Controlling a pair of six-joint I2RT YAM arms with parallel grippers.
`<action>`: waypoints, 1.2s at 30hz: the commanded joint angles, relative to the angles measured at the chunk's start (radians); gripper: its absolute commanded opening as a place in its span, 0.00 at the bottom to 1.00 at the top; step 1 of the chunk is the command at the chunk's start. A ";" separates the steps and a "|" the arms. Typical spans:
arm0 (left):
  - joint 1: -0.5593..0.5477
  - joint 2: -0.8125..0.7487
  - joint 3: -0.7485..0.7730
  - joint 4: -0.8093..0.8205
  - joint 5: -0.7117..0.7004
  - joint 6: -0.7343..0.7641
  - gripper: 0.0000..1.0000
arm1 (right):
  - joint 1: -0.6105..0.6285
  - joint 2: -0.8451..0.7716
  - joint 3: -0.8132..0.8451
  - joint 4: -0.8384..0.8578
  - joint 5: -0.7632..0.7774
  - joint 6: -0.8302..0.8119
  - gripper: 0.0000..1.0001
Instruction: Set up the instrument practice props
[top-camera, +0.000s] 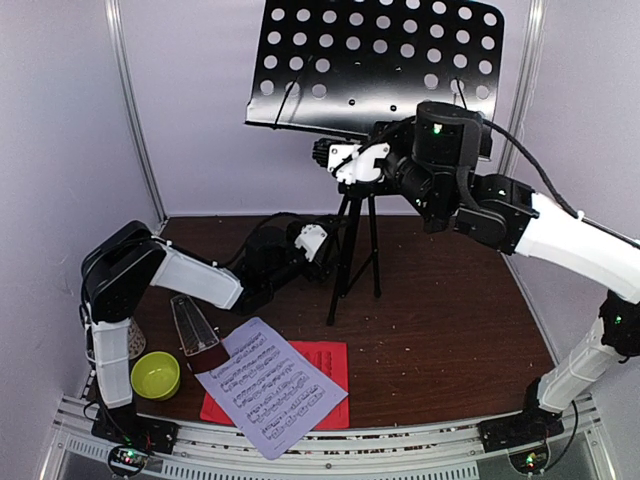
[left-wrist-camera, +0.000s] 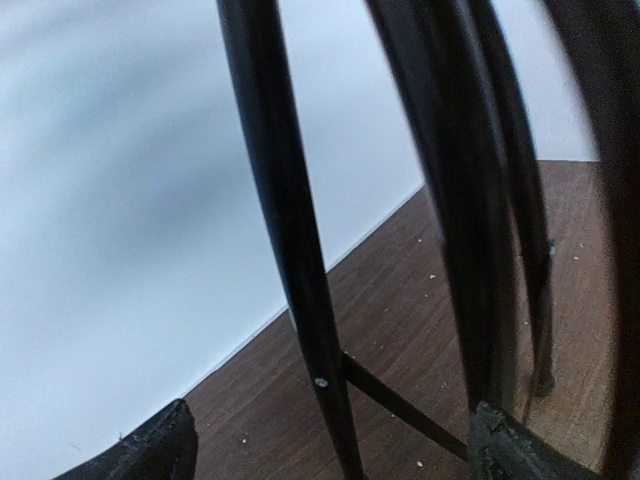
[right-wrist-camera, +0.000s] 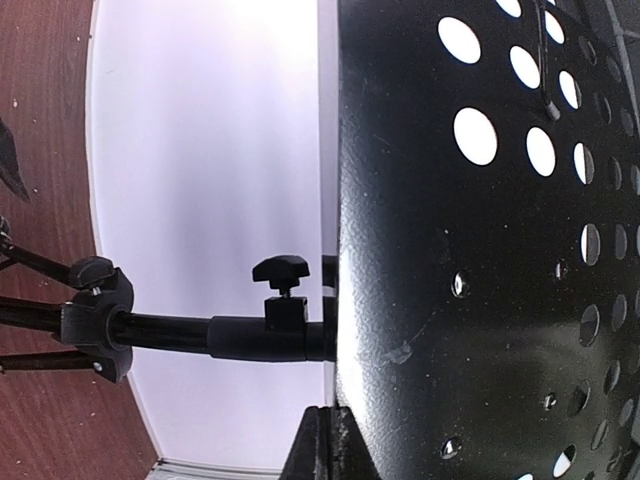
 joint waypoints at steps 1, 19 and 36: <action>0.008 -0.071 -0.044 0.098 -0.035 -0.076 0.98 | 0.020 -0.008 0.022 0.399 0.044 -0.142 0.00; 0.015 -0.219 -0.167 0.021 -0.054 -0.208 0.95 | -0.004 -0.002 0.033 0.241 0.019 0.014 0.19; 0.012 -0.243 -0.205 0.025 -0.014 -0.237 0.94 | -0.006 -0.042 -0.018 0.258 -0.011 0.023 0.38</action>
